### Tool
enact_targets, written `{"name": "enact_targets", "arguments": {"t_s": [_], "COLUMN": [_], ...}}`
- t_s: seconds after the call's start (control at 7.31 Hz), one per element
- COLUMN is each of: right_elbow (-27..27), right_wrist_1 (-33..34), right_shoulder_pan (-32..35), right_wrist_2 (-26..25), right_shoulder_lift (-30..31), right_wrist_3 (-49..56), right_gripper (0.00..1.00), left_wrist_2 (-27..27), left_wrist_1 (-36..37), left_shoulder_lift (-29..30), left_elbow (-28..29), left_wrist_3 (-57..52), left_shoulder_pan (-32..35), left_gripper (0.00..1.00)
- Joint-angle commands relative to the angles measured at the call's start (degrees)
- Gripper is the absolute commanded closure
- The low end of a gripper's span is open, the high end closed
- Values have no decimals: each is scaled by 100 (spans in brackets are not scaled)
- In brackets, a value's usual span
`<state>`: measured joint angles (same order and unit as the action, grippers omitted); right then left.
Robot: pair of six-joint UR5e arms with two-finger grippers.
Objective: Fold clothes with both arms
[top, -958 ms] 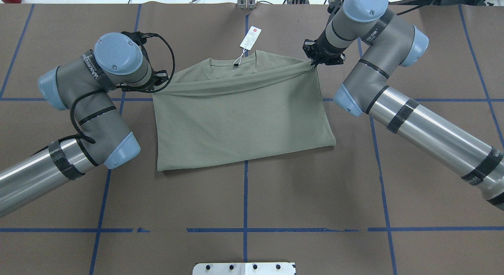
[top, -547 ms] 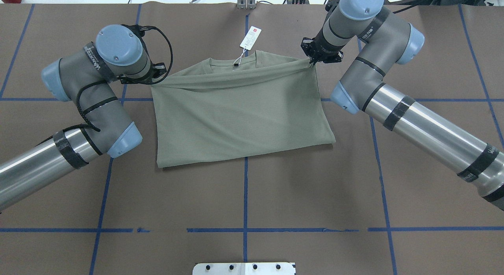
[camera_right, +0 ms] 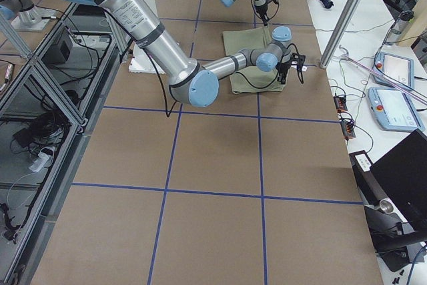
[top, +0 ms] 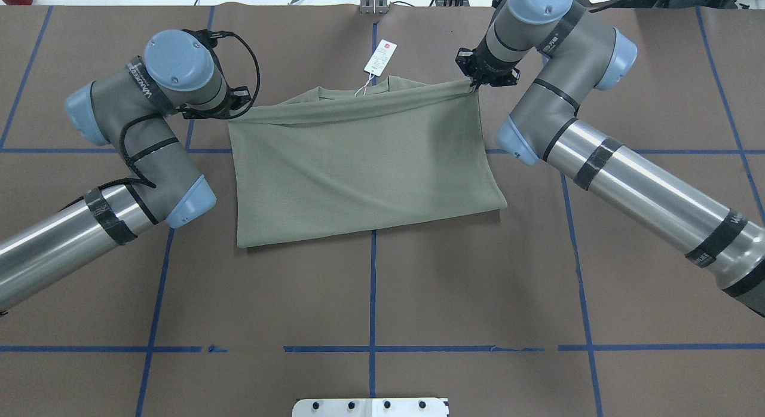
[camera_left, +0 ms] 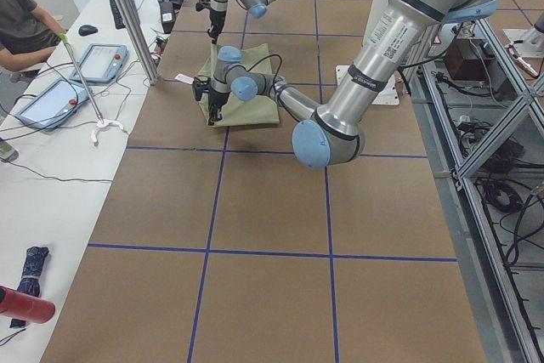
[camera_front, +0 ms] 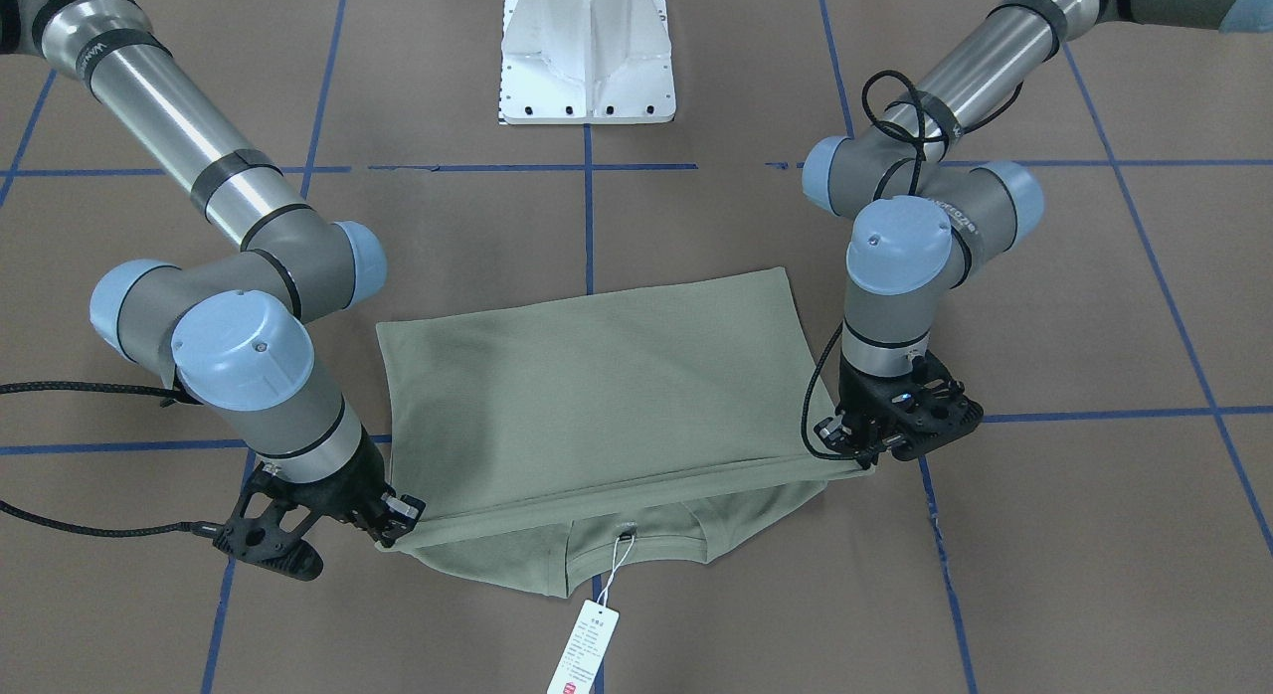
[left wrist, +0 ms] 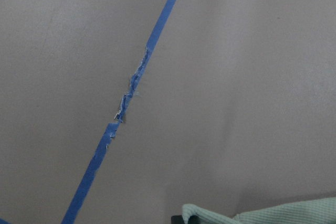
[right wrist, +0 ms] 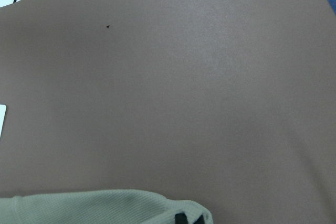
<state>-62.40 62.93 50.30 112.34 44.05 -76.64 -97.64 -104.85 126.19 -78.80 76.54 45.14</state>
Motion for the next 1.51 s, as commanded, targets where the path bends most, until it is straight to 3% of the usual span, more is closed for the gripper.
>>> {"name": "enact_targets", "arguments": {"t_s": [0.0, 0.41, 0.55, 0.68, 0.82, 0.96, 1.09, 1.37], "right_elbow": [70, 70, 70, 70, 70, 70, -130, -1347], "right_wrist_1": [0, -104, -158, -158, -158, -158, -167, -106], "right_shoulder_pan": [24, 6, -3, -11, -20, -20, -12, -291], "right_wrist_2": [-37, -37, -37, -37, -37, 15, 24, 112], "right_shoulder_lift": [-11, -11, -2, -2, 15, 42, 164, 1013], "right_wrist_3": [0, 0, 0, 0, 0, 35, 218, 168], "right_gripper": [100, 100, 80, 48, 0, 0, 0, 0], "left_wrist_2": [0, 0, 9, 9, 9, 9, -18, -35], "left_wrist_1": [0, 0, 0, 0, 0, 0, 17, 114], "left_shoulder_lift": [28, 28, 28, 28, 54, 54, 54, 28], "left_elbow": [5, 5, 5, -4, -4, -22, -100, -547], "left_wrist_3": [1, 10, 10, 19, 19, 1, -8, 1], "left_shoulder_pan": [-6, -6, -6, 3, -5, 3, 3, 12], "left_gripper": [100, 100, 78, 53, 14, 0, 0, 0]}}
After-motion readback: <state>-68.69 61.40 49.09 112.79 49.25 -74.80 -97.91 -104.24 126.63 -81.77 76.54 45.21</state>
